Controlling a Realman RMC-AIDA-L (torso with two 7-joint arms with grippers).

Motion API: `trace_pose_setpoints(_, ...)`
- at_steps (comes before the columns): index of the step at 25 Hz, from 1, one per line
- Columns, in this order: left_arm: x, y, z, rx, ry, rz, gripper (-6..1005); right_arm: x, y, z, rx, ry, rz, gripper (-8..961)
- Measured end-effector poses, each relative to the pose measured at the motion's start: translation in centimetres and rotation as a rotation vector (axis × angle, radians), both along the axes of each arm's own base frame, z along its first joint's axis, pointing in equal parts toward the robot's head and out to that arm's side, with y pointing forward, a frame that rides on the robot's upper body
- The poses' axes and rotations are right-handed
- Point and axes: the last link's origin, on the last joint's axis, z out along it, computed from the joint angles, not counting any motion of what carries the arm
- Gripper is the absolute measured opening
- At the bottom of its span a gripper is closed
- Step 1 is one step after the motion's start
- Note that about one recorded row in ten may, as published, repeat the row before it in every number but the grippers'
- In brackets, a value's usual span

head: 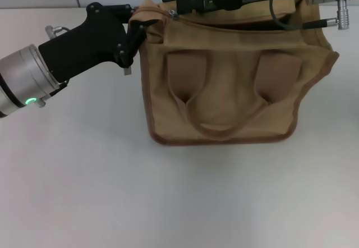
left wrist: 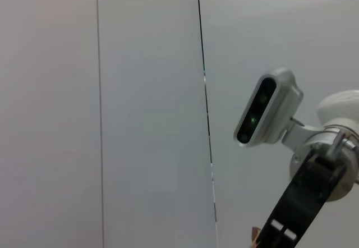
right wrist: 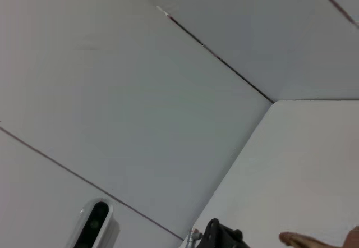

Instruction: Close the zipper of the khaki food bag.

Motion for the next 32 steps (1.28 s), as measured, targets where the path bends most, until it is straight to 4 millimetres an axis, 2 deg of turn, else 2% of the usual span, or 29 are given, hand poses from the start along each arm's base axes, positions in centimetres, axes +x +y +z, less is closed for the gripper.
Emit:
trace_pose_setpoints(6,0.1,0.0,0.0,-0.002,-0.001,-0.005,10,0.7,0.5,-0.8,0.022,-0.009,-0.057,824)
trace_pose_setpoints(13,0.2,0.0,0.0,-0.003,-0.003,-0.009,10,0.3,0.2,-1.5,0.015,0.028,-0.067,824)
trace_pose_setpoints(20,0.3,0.1,0.0,-0.002,-0.005,-0.010,9,0.2,-0.5,-0.8,-0.003,0.130,-0.075,823)
trace_pose_setpoints(27,0.5,0.2,0.1,0.001,-0.010,-0.015,9,0.4,-0.5,-0.7,-0.008,0.123,-0.075,822)
trace_pose_setpoints(32,0.6,0.2,0.1,-0.001,-0.011,-0.017,10,0.7,-0.2,0.4,0.011,0.107,-0.061,822)
